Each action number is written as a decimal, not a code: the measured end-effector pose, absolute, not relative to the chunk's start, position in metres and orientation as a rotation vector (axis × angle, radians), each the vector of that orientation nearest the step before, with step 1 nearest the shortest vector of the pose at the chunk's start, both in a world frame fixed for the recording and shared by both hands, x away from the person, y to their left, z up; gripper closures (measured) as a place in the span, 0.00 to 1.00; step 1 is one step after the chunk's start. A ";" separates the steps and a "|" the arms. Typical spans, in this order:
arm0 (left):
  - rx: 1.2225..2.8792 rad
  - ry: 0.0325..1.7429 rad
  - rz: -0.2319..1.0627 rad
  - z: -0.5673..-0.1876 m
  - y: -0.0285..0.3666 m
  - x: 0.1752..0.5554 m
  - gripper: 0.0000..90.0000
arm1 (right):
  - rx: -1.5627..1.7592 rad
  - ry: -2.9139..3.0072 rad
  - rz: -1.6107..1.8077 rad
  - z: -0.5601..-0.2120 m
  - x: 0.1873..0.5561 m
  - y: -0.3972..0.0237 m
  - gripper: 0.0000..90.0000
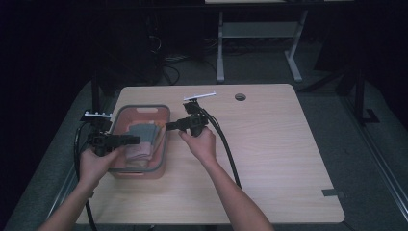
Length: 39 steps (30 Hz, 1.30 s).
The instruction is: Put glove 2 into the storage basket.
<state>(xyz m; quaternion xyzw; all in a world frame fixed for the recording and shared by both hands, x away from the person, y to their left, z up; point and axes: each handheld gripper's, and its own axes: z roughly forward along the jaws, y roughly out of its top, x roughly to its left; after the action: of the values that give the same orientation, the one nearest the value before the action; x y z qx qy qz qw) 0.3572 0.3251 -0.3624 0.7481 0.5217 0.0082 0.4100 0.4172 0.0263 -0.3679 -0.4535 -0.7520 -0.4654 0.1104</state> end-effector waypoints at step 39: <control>1.895 1.127 -0.014 -0.344 0.239 0.356 0.47 | -1.467 -2.180 -1.400 -0.365 0.405 -0.064 0.54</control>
<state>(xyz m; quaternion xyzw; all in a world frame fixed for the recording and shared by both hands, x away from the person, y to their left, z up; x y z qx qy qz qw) 0.3557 0.2394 -0.3436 0.7669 0.4562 -0.0058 0.4513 0.4050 -0.0636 -0.3654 -0.4911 -0.7297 -0.4685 0.0821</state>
